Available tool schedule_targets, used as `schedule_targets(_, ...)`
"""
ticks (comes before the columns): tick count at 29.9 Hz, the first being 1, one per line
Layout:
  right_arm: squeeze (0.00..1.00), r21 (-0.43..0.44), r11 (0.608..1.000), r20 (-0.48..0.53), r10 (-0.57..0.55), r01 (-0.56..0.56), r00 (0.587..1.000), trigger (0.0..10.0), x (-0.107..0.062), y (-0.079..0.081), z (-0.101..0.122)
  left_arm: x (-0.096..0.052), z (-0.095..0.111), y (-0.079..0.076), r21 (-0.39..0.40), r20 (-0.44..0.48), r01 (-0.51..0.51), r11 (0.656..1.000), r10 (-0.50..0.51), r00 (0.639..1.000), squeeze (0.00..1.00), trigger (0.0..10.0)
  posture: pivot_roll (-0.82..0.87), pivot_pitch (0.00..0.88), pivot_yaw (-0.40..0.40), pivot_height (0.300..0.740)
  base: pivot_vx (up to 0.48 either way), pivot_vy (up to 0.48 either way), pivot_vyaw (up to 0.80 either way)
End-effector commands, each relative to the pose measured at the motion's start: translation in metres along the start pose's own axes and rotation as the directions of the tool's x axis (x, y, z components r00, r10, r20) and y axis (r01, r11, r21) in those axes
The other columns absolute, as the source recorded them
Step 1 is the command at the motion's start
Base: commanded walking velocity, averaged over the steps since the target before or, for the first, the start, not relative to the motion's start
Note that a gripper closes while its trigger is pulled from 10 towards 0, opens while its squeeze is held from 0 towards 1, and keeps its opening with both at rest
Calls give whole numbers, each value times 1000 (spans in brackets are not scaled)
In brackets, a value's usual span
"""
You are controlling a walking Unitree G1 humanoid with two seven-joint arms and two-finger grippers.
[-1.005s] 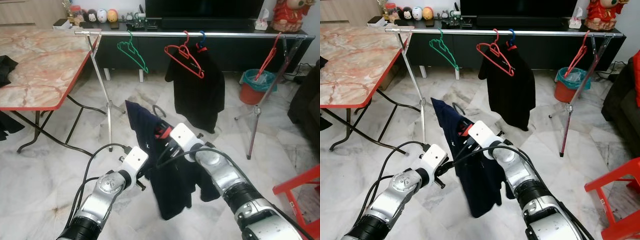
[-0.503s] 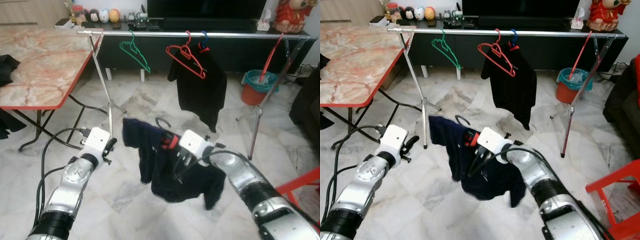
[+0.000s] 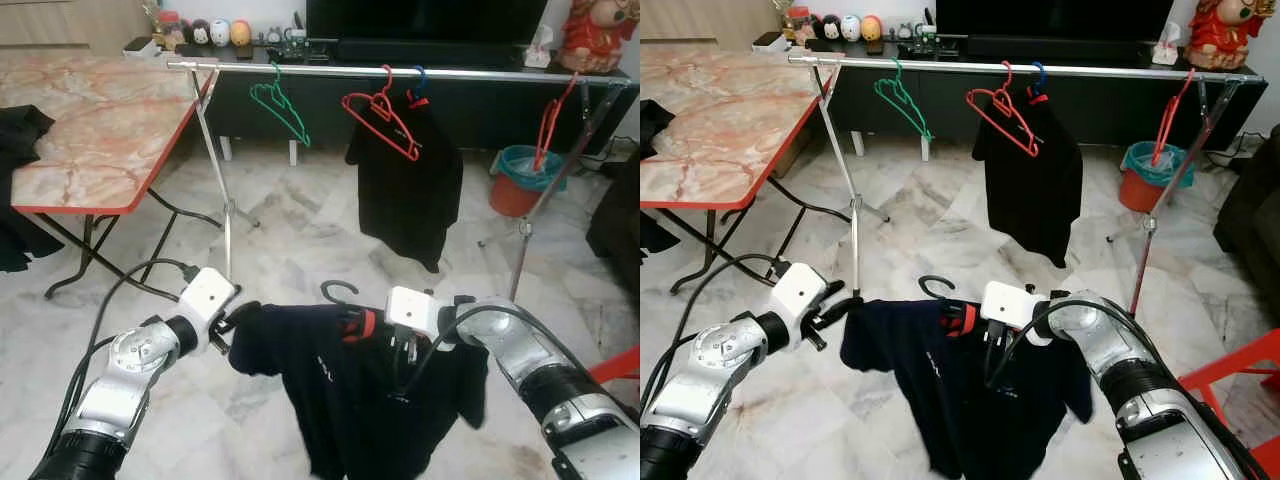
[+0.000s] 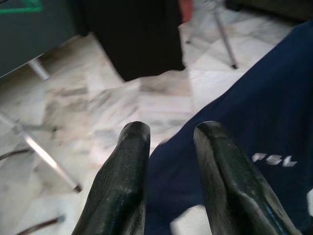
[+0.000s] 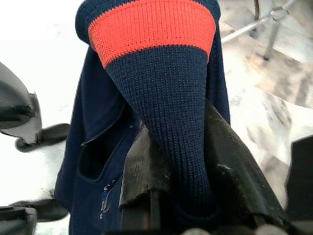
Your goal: Hang hanger
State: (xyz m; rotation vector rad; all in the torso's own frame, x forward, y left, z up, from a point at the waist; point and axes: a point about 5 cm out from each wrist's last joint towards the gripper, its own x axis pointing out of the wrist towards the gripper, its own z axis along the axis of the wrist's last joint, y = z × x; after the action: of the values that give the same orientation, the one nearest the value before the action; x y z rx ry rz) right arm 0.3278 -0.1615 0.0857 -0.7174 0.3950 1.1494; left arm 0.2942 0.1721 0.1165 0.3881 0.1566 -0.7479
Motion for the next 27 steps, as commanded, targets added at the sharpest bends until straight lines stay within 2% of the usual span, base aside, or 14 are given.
schedule_targets(1,0,-28,1000,50,16,-14,999,10000,-1,-4,10,-1,3,-6,-10,2,74,997,-74,997,0,10000,102,0,-8,740,0,0,0)
schedule_targets(2,0,-33,999,54,35,-33,998,10000,2,-2,11,-1,5,-10,-23,14,118,993,-117,993,0,10000,102,0,-8,740,0,0,0)
schedule_targets(6,0,-45,997,69,65,-62,996,10000,6,2,15,1,5,-15,-19,2,159,987,-159,987,0,10000,102,0,-7,740,0,0,0)
schedule_targets(8,0,-68,989,86,141,-135,986,10000,13,10,21,3,7,-23,-23,9,243,970,-242,970,0,10000,104,0,-7,740,0,0,0)
schedule_targets(10,0,-70,988,89,147,-141,985,10000,14,11,21,4,8,-24,-26,7,251,968,-250,968,0,10000,104,0,-7,740,0,0,0)
schedule_targets(13,0,-81,987,81,147,-140,986,10000,17,11,23,4,8,-29,-32,-9,317,948,-317,948,0,10000,104,0,-3,740,0,0,0)
schedule_targets(14,0,-88,984,78,161,-154,984,10000,18,13,23,5,10,-32,-52,13,341,939,-341,940,1000,10000,104,0,-3,740,0,0,0)
schedule_targets(17,0,-91,983,83,166,-159,983,10000,20,14,25,4,13,-38,-38,12,410,911,-410,912,1000,10000,102,0,4,740,0,0,0)
schedule_targets(24,0,-110,978,95,185,-175,978,10000,23,15,30,-1,10,-43,-55,-27,487,871,-489,872,1000,10000,105,0,9,740,0,0,0)
schedule_targets(27,0,-119,977,101,189,-177,977,10000,24,15,32,-1,8,-43,-47,-41,486,872,-488,872,1000,10000,105,0,9,740,0,0,0)
